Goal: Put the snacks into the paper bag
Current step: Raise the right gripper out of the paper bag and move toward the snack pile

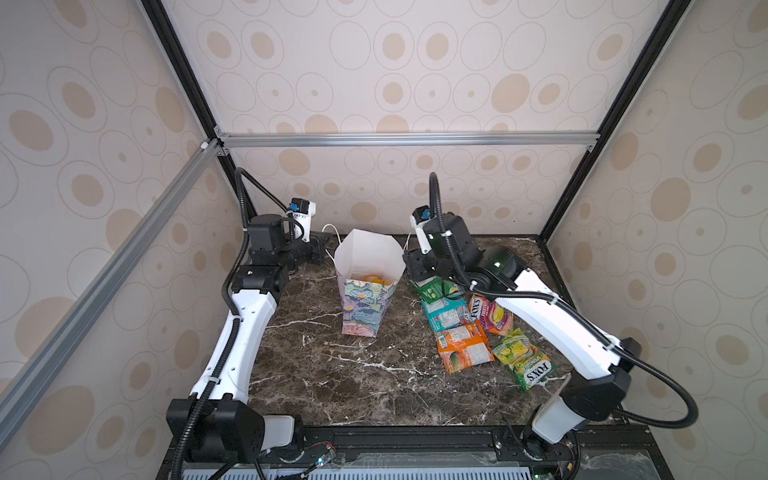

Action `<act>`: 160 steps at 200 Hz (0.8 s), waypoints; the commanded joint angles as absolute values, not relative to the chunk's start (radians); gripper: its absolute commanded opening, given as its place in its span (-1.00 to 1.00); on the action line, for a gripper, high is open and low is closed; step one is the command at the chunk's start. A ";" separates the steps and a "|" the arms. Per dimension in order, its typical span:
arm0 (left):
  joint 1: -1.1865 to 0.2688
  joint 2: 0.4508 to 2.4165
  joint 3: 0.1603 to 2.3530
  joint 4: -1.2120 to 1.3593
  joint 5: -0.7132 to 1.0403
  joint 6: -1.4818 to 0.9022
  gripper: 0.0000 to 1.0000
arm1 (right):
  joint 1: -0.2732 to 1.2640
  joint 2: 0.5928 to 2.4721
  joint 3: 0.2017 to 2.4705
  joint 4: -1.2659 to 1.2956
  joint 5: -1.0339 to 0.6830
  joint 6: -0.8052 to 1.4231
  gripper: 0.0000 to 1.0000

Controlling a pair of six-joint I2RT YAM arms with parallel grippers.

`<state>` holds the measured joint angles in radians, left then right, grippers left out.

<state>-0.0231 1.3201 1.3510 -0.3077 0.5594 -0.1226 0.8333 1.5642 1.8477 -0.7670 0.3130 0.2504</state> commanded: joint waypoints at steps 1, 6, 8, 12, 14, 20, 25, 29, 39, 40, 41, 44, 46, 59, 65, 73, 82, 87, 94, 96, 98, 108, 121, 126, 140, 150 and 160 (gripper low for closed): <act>-0.018 1.301 1.374 -0.280 0.562 -0.106 -1.00 | 0.802 1.440 1.745 -0.740 0.359 0.330 0.23; -0.017 1.300 1.374 -0.280 0.562 -0.105 -1.00 | 0.791 1.421 1.726 -0.751 0.359 0.344 0.23; -0.017 1.301 1.375 -0.280 0.561 -0.106 -1.00 | 0.783 1.413 1.718 -0.758 0.359 0.350 0.23; -0.017 1.299 1.374 -0.280 0.560 -0.107 -1.00 | 0.777 1.400 1.707 -0.769 0.362 0.360 0.23; -0.017 1.299 1.374 -0.279 0.558 -0.107 -1.00 | 0.769 1.393 1.699 -0.776 0.362 0.365 0.23; -0.017 1.297 1.374 -0.279 0.556 -0.106 -1.00 | 0.752 1.376 1.680 -0.798 0.364 0.385 0.23; -0.017 1.296 1.374 -0.279 0.554 -0.106 -1.00 | 0.735 1.363 1.665 -0.815 0.363 0.400 0.23; -0.018 1.297 1.374 -0.281 0.551 -0.105 -1.00 | 0.720 1.354 1.652 -0.829 0.356 0.407 0.23; -0.017 1.295 1.374 -0.281 0.547 -0.106 -1.00 | 0.685 1.337 1.623 -0.862 0.342 0.429 0.22; -0.017 1.295 1.374 -0.282 0.546 -0.106 -1.00 | 0.681 1.337 1.621 -0.866 0.341 0.431 0.22; -0.017 1.295 1.374 -0.282 0.545 -0.104 -1.00 | 0.676 1.336 1.618 -0.872 0.338 0.432 0.23; -0.016 1.295 1.374 -0.282 0.545 -0.106 -1.00 | 0.665 1.334 1.610 -0.885 0.330 0.436 0.23; -0.016 1.295 1.374 -0.282 0.543 -0.105 -1.00 | 0.655 1.333 1.604 -0.895 0.324 0.439 0.23; -0.017 1.289 1.373 -0.280 0.531 -0.107 -1.00 | 0.601 1.341 1.575 -0.956 0.281 0.450 0.23; -0.016 1.286 1.371 -0.278 0.526 -0.108 -1.00 | 0.583 1.344 1.548 -0.969 0.281 0.447 0.23; -0.016 1.282 1.368 -0.275 0.524 -0.108 -1.00 | 0.570 1.343 1.502 -0.972 0.278 0.435 0.24; -0.017 1.278 1.366 -0.272 0.519 -0.108 -1.00 | 0.552 1.341 1.449 -0.966 0.260 0.429 0.26; -0.016 1.276 1.366 -0.272 0.519 -0.108 -1.00 | 0.541 1.341 1.420 -0.964 0.242 0.431 0.26; -0.016 1.274 1.365 -0.270 0.516 -0.107 -1.00 | 0.522 1.342 1.379 -0.959 0.214 0.442 0.26; -0.017 1.273 1.364 -0.270 0.514 -0.107 -1.00 | 0.516 1.341 1.368 -0.954 0.206 0.443 0.26; -0.017 1.273 1.364 -0.270 0.513 -0.107 -1.00 | 0.510 1.341 1.357 -0.949 0.199 0.445 0.26; -0.016 1.271 1.362 -0.269 0.507 -0.106 -1.00 | 0.482 1.342 1.302 -0.937 0.163 0.460 0.26; -0.016 1.271 1.362 -0.270 0.498 -0.107 -1.00 | 0.451 1.342 1.240 -0.913 0.126 0.474 0.26; -0.016 1.270 1.362 -0.270 0.496 -0.106 -1.00 | 0.440 1.342 1.219 -0.905 0.119 0.481 0.26; -0.017 1.273 1.362 -0.272 0.492 -0.106 -1.00 | 0.416 1.344 1.166 -0.879 0.103 0.494 0.26; -0.017 1.275 1.362 -0.272 0.492 -0.105 -1.00 | 0.402 1.348 1.132 -0.867 0.104 0.504 0.26; -0.017 1.275 1.362 -0.270 0.491 -0.106 -1.00 | 0.389 1.352 1.100 -0.850 0.098 0.509 0.26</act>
